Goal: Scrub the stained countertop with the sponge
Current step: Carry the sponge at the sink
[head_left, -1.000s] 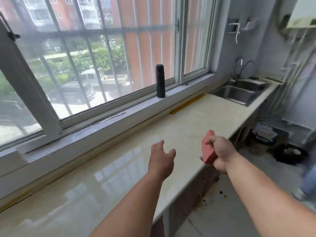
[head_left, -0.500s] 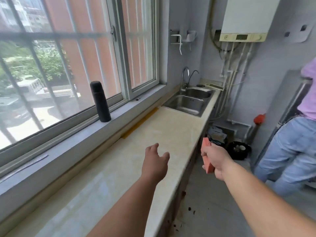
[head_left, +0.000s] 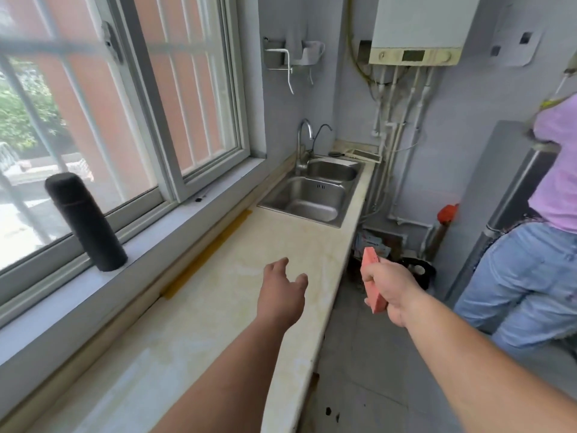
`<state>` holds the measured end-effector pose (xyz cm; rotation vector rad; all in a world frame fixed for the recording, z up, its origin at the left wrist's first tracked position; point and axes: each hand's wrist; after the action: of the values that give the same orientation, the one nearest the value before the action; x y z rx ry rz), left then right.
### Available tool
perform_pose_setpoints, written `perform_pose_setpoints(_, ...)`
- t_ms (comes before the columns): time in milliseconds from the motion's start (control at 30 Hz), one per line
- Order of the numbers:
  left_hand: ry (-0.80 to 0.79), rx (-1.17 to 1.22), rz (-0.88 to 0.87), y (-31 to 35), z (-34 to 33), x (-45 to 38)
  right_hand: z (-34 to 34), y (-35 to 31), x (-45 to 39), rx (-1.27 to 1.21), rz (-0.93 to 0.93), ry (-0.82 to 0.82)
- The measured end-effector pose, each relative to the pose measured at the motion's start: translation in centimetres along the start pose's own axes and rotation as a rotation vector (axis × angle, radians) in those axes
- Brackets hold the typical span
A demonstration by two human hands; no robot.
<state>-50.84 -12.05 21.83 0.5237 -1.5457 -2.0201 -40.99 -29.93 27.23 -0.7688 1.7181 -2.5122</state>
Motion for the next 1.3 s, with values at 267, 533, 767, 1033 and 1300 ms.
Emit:
perform_pose_setpoints(267,0.072,-0.058,0.026,1.3,-7.8,-11.6,4.8,-3.5,-14.0,0.028,0.012,-0.053)
perform_pose_setpoints(533,0.151,-0.062,0.116,1.9,-14.2,-20.7,7.8,-6.9,-27.3,0.081,-0.048,-0.128)
perform_pose_setpoints(767,0.191,-0.053,0.145,1.1,-16.2,-30.2,5.5,-10.1,-37.5,0.134,-0.059,-0.186)
perform_pose_setpoints(1033,0.224,-0.069,0.152,0.0,-15.7,-41.3,2.5,-15.3,-48.6,0.19,-0.026,-0.209)
perform_pose_setpoints(1300,0.29,-0.119,0.27,-2.8,-15.3,-46.6,-2.9,-15.8,-58.8,0.286,-0.08,-0.338)
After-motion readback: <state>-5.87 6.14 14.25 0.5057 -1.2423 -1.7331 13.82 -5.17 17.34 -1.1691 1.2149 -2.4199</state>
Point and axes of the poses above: each hand's wrist, its own x-axis away from the middle knuckle, its own z-axis out of the back of the hand, y = z × x, and after that the axes turned 13 degrees about x, right-handed
